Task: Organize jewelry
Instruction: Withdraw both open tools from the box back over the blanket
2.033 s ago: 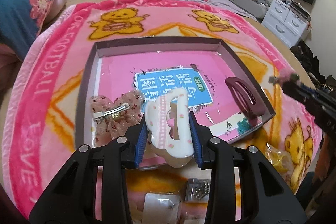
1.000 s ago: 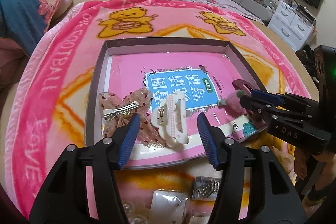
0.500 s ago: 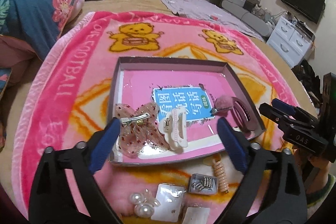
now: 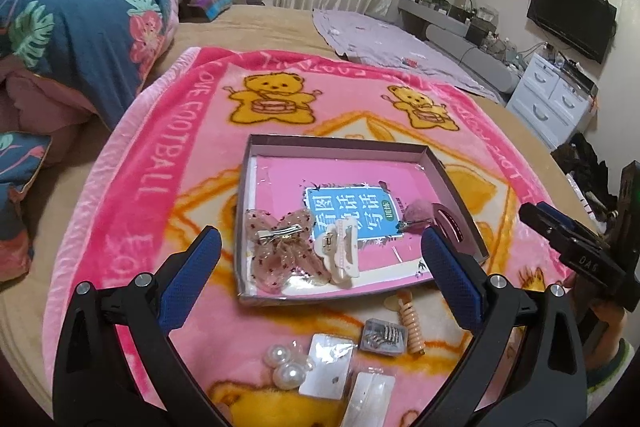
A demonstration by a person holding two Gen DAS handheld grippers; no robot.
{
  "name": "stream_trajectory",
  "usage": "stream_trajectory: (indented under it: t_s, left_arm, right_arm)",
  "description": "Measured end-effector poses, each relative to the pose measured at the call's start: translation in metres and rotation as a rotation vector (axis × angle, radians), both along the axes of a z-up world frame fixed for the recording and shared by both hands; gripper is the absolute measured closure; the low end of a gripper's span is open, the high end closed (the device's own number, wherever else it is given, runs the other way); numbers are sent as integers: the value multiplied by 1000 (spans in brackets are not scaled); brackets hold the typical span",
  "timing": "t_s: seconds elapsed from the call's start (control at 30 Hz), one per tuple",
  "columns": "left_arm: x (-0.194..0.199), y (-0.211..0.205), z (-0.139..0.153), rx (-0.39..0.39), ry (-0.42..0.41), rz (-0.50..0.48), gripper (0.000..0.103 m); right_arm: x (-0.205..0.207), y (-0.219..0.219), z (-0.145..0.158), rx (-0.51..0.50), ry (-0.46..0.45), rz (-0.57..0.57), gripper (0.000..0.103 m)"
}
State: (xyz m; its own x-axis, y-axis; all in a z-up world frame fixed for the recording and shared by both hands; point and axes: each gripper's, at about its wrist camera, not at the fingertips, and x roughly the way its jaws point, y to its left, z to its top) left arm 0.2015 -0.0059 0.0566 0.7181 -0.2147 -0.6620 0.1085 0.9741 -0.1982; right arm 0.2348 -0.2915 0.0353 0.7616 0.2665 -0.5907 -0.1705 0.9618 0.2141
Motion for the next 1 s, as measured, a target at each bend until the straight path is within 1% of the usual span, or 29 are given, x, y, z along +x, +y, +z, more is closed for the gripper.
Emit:
stream_trajectory:
  t_s: [0.1,0.2,0.4,0.67,1.0]
  left_arm:
    - [-7,6,5,-5,-12,13,9]
    - [-12,9,9,-7,-24,22,9]
    - [-27,10,17,-9,-54,29,9]
    - [-48,11,16,-6,-61,31,9]
    - [-69,12,10,17,-49,34,9]
  right_arm:
    - [-9,0,6,-16,-25,-6,18]
    - [-22,0,12,-29,-52,-12,14]
    - [-46,2,20,-42,-83,1,14]
    - [-69,10,26,-53,-95,21,14]
    - [-91,16,22,-66,-78,48,14]
